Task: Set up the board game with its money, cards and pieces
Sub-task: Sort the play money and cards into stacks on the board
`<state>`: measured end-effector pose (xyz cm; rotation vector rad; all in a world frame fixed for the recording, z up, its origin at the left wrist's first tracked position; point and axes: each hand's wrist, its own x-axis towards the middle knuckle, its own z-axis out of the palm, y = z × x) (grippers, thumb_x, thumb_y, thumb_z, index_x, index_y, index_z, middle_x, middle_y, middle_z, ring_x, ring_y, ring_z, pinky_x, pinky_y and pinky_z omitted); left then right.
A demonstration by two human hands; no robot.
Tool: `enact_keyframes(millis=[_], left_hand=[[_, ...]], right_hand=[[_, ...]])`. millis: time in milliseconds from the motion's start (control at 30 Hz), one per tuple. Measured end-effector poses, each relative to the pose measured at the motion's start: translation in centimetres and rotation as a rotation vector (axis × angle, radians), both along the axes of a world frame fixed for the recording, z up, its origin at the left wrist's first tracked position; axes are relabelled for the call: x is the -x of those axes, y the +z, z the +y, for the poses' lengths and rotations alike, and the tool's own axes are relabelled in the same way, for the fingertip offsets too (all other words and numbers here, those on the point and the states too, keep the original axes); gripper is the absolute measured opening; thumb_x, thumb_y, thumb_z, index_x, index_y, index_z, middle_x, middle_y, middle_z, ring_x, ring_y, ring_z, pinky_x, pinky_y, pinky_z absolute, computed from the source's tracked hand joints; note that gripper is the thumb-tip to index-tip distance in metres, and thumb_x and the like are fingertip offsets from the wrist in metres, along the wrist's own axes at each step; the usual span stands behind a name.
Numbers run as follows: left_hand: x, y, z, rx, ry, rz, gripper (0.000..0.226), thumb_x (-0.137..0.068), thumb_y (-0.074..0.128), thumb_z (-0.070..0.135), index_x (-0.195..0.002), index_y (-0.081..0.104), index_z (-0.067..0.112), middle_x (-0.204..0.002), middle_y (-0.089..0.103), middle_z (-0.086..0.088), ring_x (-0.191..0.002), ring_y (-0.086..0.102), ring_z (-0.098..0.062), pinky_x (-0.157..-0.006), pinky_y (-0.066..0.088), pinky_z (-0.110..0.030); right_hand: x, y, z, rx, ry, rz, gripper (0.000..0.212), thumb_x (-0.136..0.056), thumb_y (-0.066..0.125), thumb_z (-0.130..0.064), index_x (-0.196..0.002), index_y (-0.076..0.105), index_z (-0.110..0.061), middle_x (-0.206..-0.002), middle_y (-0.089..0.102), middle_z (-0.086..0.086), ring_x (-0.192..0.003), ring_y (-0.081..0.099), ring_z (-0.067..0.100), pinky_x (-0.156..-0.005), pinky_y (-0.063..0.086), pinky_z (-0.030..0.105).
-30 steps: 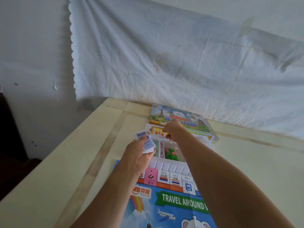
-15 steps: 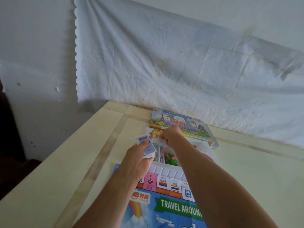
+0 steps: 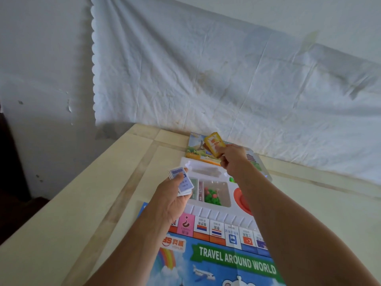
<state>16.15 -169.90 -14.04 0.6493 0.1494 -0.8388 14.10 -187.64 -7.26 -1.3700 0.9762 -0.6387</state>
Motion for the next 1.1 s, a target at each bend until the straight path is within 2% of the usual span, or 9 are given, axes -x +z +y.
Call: enact_keyframes(millis=[133, 400, 533, 667, 733, 833, 933, 1033, 1100], left_hand=[[0.2, 0.2, 0.2, 0.006, -0.025, -0.017, 0.013, -0.098, 0.045, 0.004, -0.108, 0.052, 0.005, -0.1, 0.057, -0.017, -0.106, 0.053, -0.031, -0.101, 0.037, -0.042], [4.2, 4.5, 1.9, 0.122, -0.126, -0.209, 0.029, -0.101, 0.038, 0.023, -0.113, 0.059, 0.006, -0.092, 0.069, -0.015, -0.078, 0.064, -0.023, -0.071, 0.046, -0.031], [9.3, 7.1, 3.9, 0.171, -0.216, -0.348, 0.038, -0.1, 0.036, 0.032, -0.116, 0.061, 0.009, -0.103, 0.071, -0.014, -0.094, 0.065, -0.022, -0.092, 0.045, -0.033], [14.1, 7.5, 8.4, 0.046, -0.346, -0.584, 0.042, -0.096, 0.039, 0.043, -0.123, 0.058, 0.017, -0.124, 0.064, -0.004, -0.117, 0.056, -0.014, -0.102, 0.037, -0.031], [15.9, 6.1, 11.0, -0.072, -0.327, -0.687, 0.05, -0.094, 0.046, 0.048, -0.134, 0.051, 0.018, -0.136, 0.054, 0.003, -0.127, 0.046, -0.008, -0.109, 0.028, -0.03], [18.3, 4.0, 13.9, -0.282, -0.186, -0.753, 0.033, -0.1, 0.04, 0.035, -0.123, 0.056, 0.018, -0.124, 0.06, 0.004, -0.119, 0.052, -0.007, -0.095, 0.037, -0.021], [21.9, 1.6, 15.4, -0.498, -0.273, -0.772, 0.024, -0.099, 0.042, 0.037, -0.104, 0.064, 0.028, -0.116, 0.065, 0.002, -0.112, 0.057, -0.014, -0.096, 0.045, -0.034], [24.0, 0.6, 15.8, -0.605, -0.268, -0.824, 0.026, -0.099, 0.04, 0.034, -0.098, 0.066, 0.029, -0.115, 0.066, 0.003, -0.112, 0.058, -0.019, -0.102, 0.043, -0.044], [24.5, 1.1, 15.6, -0.585, -0.232, -0.82, 0.028, -0.102, 0.036, 0.026, -0.11, 0.063, 0.02, -0.113, 0.066, 0.001, -0.107, 0.059, -0.016, -0.095, 0.048, -0.032]], right_hand=[[1.4, -0.9, 2.4, -0.184, 0.141, 0.049, 0.012, -0.08, 0.069, -0.002, -0.076, 0.058, -0.005, -0.052, 0.051, 0.003, -0.031, 0.035, 0.006, -0.031, 0.029, 0.014], [8.5, 0.5, 11.5, -0.222, 0.28, -0.089, 0.006, -0.088, 0.058, -0.003, -0.084, 0.06, -0.007, -0.062, 0.054, 0.005, -0.046, 0.039, 0.01, -0.039, 0.034, 0.021], [14.3, 3.4, 14.1, -0.105, 0.346, -0.152, 0.01, -0.09, 0.056, -0.003, -0.082, 0.058, -0.009, -0.06, 0.055, 0.006, -0.043, 0.042, 0.012, -0.04, 0.036, 0.021], [21.2, 4.0, 17.1, 0.204, 0.326, -0.153, 0.009, -0.089, 0.057, -0.002, -0.088, 0.053, -0.01, -0.067, 0.056, 0.008, -0.043, 0.044, 0.014, -0.038, 0.034, 0.021], [24.8, 2.7, 18.8, 0.571, 0.27, -0.002, 0.01, -0.086, 0.058, -0.007, -0.091, 0.055, -0.014, -0.078, 0.063, 0.008, -0.056, 0.055, 0.02, -0.045, 0.044, 0.03], [28.7, -0.7, 22.3, 0.896, 0.355, 0.373, 0.01, -0.091, 0.054, -0.021, -0.1, 0.053, -0.024, -0.087, 0.067, -0.001, -0.07, 0.061, 0.023, -0.06, 0.048, 0.038], [30.9, -4.2, 25.7, 1.021, 0.508, 0.722, 0.03, -0.097, 0.045, -0.024, -0.126, 0.042, -0.024, -0.113, 0.061, 0.0, -0.09, 0.062, 0.027, -0.065, 0.045, 0.034], [31.6, -5.9, 26.5, 1.056, 0.525, 0.737, 0.044, -0.092, 0.047, -0.01, -0.133, 0.036, -0.019, -0.12, 0.052, 0.004, -0.098, 0.059, 0.028, -0.065, 0.04, 0.033], [31.8, -6.2, 26.6, 1.078, 0.492, 0.676, 0.043, -0.089, 0.048, -0.003, -0.129, 0.038, -0.017, -0.116, 0.052, 0.004, -0.092, 0.059, 0.025, -0.064, 0.041, 0.031]])
